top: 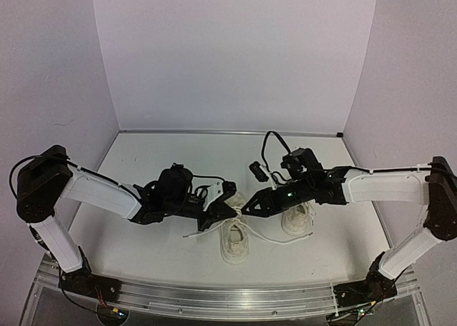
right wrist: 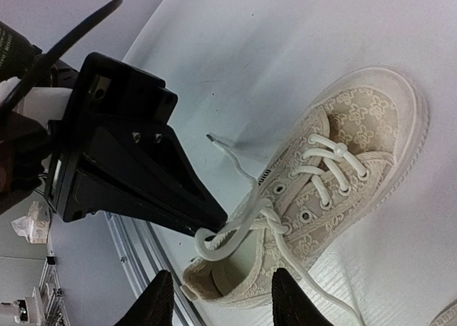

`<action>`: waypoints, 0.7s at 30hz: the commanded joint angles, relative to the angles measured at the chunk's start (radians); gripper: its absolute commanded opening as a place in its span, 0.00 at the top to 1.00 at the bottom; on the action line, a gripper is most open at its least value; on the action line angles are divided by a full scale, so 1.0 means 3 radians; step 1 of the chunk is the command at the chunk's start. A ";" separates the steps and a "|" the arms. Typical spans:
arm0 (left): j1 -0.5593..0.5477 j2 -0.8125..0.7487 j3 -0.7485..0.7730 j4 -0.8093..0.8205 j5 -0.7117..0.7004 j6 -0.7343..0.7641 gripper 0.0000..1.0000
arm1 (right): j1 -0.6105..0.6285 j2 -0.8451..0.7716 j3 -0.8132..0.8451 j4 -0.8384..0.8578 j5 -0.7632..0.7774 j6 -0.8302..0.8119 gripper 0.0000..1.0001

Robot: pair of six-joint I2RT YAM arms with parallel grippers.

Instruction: Tie the shoes

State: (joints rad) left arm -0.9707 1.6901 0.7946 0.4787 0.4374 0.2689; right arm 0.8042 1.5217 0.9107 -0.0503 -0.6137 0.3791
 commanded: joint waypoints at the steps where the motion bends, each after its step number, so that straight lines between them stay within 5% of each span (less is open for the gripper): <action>1: -0.0021 -0.0006 0.0171 0.0055 -0.0035 0.0093 1.00 | 0.0039 0.0171 0.0190 0.0104 -0.0025 -0.0065 0.60; 21: -0.0023 0.0042 0.0225 0.0004 -0.0032 0.0140 1.00 | 0.0085 0.0363 0.0344 0.0095 -0.0152 -0.0123 0.76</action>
State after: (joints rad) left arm -0.9726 1.6921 0.8079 0.4652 0.4225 0.2921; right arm 0.8211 1.6215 0.9745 -0.0452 -0.6446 0.3625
